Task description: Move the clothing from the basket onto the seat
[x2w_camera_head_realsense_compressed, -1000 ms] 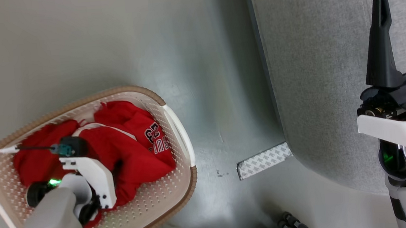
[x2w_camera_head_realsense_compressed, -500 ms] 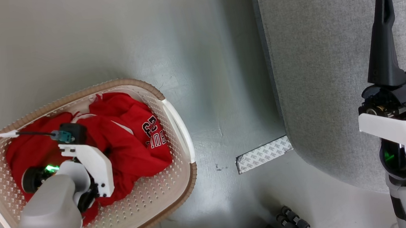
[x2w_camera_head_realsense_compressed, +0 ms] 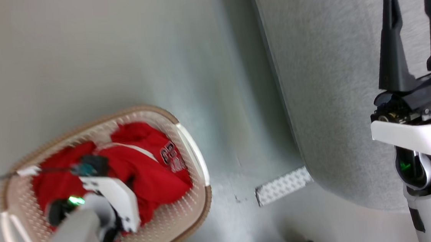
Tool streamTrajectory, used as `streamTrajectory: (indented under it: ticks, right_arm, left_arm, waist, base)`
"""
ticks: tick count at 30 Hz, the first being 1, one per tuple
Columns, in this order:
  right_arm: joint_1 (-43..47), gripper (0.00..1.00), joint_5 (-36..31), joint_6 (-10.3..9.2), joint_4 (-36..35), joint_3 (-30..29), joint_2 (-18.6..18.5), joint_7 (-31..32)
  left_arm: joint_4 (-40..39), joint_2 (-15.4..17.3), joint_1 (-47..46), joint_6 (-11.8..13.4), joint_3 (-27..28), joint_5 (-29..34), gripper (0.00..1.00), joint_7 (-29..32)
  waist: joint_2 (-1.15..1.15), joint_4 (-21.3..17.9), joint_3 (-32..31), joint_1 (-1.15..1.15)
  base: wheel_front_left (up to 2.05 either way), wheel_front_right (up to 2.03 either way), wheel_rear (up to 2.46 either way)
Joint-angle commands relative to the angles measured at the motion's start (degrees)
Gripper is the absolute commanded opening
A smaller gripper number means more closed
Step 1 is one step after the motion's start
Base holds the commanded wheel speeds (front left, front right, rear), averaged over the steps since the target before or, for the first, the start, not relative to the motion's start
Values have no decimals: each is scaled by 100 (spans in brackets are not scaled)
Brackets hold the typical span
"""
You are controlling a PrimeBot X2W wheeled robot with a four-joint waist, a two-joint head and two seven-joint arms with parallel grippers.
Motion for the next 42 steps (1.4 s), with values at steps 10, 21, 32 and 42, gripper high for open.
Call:
streamTrajectory:
  ticks: [10, 21, 32, 42]
  right_arm:
    - [559, 100, -27, -12, 438, 37, -341, -37]
    - [1141, 100, 54, -12, 761, 118, -647, -31]
    - [1628, 100, 141, -12, 981, 289, -725, -26]
    - [1960, 100, 224, -12, 1157, 454, -679, -26]
  left_arm:
    - [-475, -317, 942, 2, -459, -499, 0, -790]
    - [-1193, -251, 1404, 2, -806, -618, 0, -1185]
    - [-2721, 22, 1526, 209, -189, -14, 0, -1196]
    - [-4545, 546, 1514, 673, 171, 205, 0, -1117]
  waist:
    - [0, 740, -2212, 0]
    - [0, 1373, -3583, 0]
    - [0, 1881, -4352, 0]
    - [0, 2090, -4717, 0]
  base:
    - [0, 0, 0]
    - [0, 0, 0]
    - [0, 0, 0]
    - [0, 0, 0]
